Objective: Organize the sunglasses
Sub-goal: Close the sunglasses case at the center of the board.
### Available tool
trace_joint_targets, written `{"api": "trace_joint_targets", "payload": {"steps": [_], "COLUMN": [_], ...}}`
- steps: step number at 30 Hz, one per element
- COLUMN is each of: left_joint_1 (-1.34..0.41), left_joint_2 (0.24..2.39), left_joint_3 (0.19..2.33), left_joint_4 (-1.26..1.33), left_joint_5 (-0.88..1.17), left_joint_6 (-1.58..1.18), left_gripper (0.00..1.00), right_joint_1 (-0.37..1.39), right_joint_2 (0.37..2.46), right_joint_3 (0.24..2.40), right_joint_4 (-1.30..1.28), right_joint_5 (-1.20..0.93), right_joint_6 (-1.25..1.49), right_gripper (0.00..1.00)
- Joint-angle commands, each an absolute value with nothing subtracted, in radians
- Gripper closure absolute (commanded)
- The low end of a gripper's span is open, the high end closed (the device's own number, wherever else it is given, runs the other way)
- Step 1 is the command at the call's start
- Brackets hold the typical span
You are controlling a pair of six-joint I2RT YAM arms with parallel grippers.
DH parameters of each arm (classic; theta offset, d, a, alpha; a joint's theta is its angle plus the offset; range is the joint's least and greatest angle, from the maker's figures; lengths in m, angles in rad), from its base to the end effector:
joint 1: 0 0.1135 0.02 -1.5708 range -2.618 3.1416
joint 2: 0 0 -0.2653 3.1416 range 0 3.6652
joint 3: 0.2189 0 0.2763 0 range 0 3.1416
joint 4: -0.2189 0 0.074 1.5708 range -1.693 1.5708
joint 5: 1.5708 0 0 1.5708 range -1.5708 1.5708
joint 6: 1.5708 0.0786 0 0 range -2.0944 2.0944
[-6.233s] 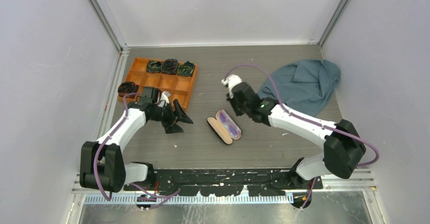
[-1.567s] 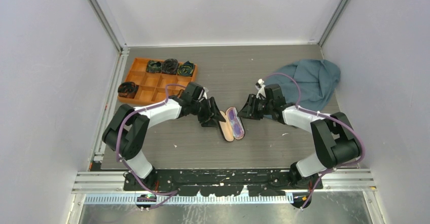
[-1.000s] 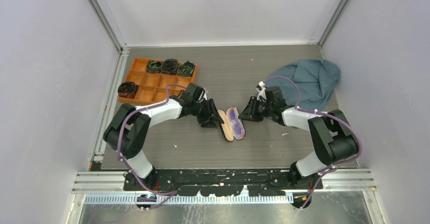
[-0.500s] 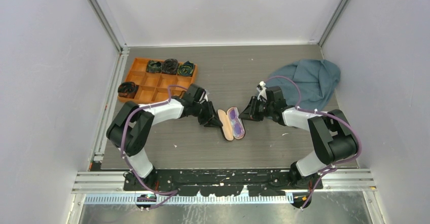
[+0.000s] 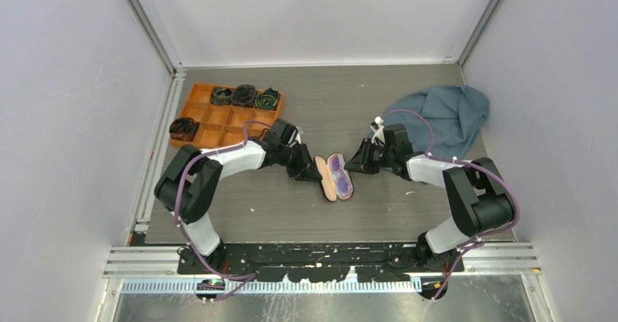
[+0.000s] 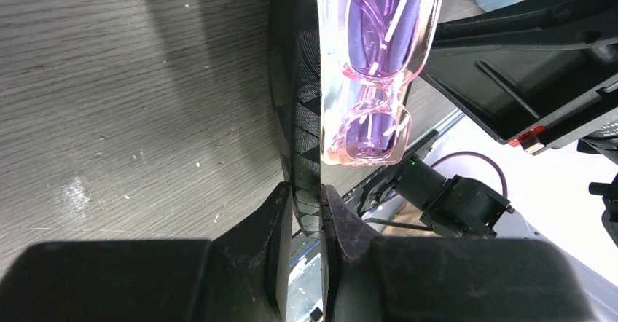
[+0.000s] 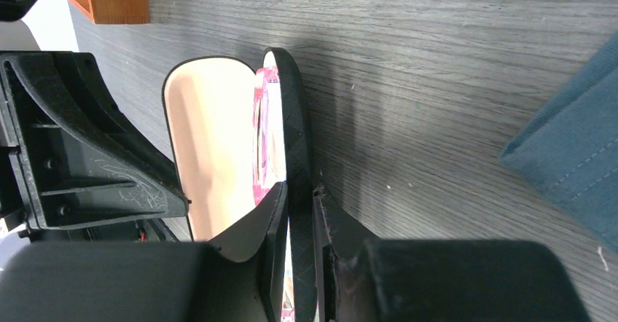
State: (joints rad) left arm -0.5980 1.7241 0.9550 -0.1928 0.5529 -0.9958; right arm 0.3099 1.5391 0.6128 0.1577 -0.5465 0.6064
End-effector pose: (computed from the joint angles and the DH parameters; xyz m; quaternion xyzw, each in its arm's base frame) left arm 0.2880 -0.2461 0.1157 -0.1011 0.9159 -0.3882 0.0153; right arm 0.2952 0.1374 0.1010 0.0267 0.8923 0.3891 0.2273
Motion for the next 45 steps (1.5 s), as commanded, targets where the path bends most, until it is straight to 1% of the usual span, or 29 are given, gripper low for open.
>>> {"api": "trace_joint_targets", "payload": {"steps": [1, 14, 32, 45], "left_joint_1": [-0.623, -0.691, -0.715, -0.716], "left_joint_2": [1.729, 1.82, 1.915, 1.922], "left_joint_3": [1.023, 1.156, 1.283, 1.269], "left_joint_4": [-0.135, -0.135, -0.146, -0.15], "left_joint_5": [0.579, 0.591, 0.617, 0.619], "left_joint_6": [-1.011, -1.014, -1.008, -1.001], "left_gripper": [0.82, 0.83, 0.82, 0.81], "right_joint_1": [0.314, 0.362, 0.418, 0.42], "right_joint_2": [1.516, 1.494, 1.459, 1.432], "right_joint_3": [0.615, 0.6, 0.602, 0.597], "right_joint_4": [0.175, 0.158, 0.114, 0.128], "right_joint_5": [-0.563, -0.517, -0.435, -0.443], "right_joint_6": [0.63, 0.638, 0.618, 0.64], "right_gripper": [0.97, 0.99, 0.99, 0.99]}}
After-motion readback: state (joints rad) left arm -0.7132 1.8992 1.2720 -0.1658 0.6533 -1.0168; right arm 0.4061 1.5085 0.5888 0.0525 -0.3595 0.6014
